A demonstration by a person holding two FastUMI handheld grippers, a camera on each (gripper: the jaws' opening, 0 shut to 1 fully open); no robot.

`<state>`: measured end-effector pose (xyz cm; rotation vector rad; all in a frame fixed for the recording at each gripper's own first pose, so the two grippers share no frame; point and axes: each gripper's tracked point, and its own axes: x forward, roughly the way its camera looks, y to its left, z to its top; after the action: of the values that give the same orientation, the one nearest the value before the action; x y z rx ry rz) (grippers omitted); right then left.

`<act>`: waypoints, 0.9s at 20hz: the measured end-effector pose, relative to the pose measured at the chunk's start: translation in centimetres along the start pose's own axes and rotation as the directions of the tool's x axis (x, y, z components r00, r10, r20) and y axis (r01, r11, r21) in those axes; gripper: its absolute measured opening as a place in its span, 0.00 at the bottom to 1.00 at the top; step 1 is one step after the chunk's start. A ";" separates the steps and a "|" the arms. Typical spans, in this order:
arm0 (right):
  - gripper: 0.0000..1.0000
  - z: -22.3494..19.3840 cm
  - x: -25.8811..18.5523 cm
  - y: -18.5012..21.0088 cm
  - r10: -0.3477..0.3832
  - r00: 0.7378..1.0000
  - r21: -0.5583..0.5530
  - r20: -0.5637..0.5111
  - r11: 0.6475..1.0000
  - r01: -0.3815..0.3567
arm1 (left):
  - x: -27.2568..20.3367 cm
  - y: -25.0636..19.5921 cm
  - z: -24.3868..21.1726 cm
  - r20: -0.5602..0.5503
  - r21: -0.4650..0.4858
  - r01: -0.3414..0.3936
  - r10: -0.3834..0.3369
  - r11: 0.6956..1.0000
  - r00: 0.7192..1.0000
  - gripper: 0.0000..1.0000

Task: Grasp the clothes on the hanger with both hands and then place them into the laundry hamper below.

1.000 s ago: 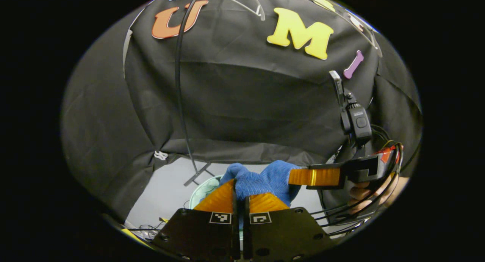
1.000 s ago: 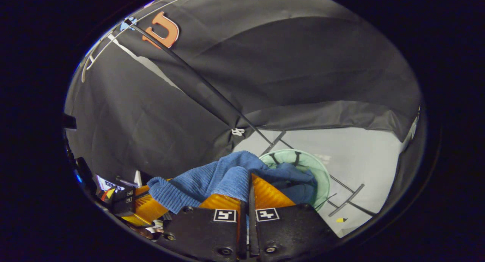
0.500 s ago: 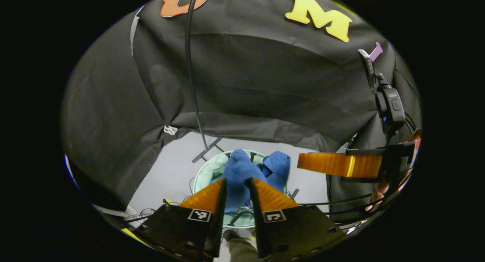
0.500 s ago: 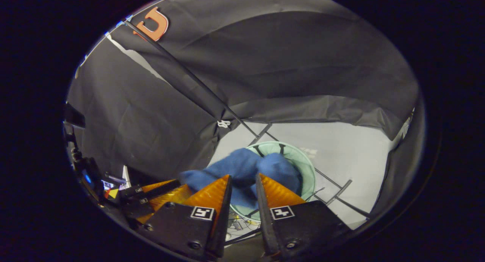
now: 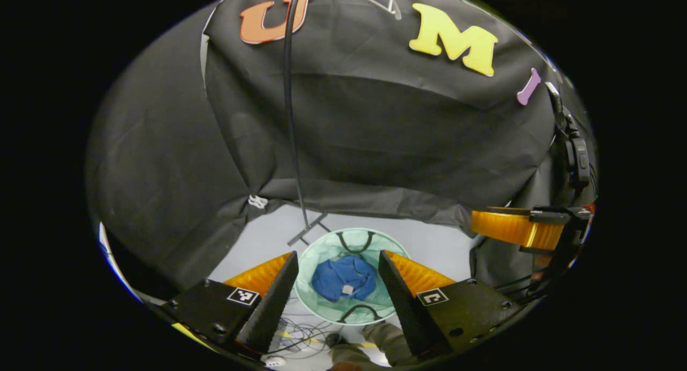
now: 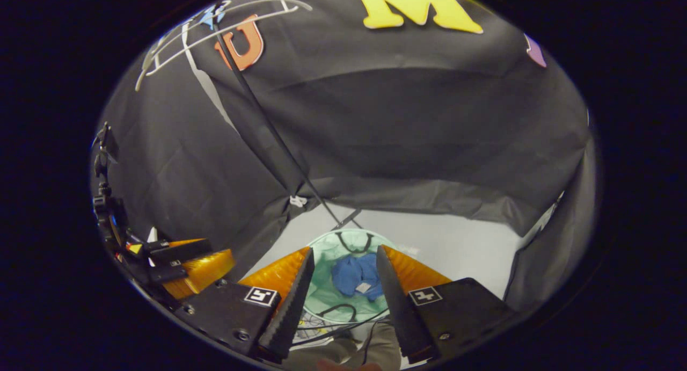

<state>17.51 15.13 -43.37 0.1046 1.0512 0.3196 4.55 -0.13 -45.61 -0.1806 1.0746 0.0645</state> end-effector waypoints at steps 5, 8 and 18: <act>0.75 3.8 -6.1 0.4 -0.075 0.974 -0.066 0.213 0.994 0.091 | -5.6 0.4 5.6 0.181 0.052 -0.016 0.006 0.999 0.983 0.94; 0.75 6.1 -11.3 1.6 -0.105 0.933 -0.079 0.345 0.987 0.141 | -10.4 -0.1 8.9 0.298 0.078 -0.016 -0.008 0.997 0.955 0.95; 0.84 9.1 -35.7 3.7 -0.206 0.649 0.007 0.733 0.956 0.295 | -28.8 0.0 17.2 0.678 0.169 0.039 -0.146 0.985 0.720 0.94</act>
<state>8.35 8.23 -8.19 -0.0237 0.2279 0.0572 5.77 3.91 -12.33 -0.0650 0.3083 -0.0384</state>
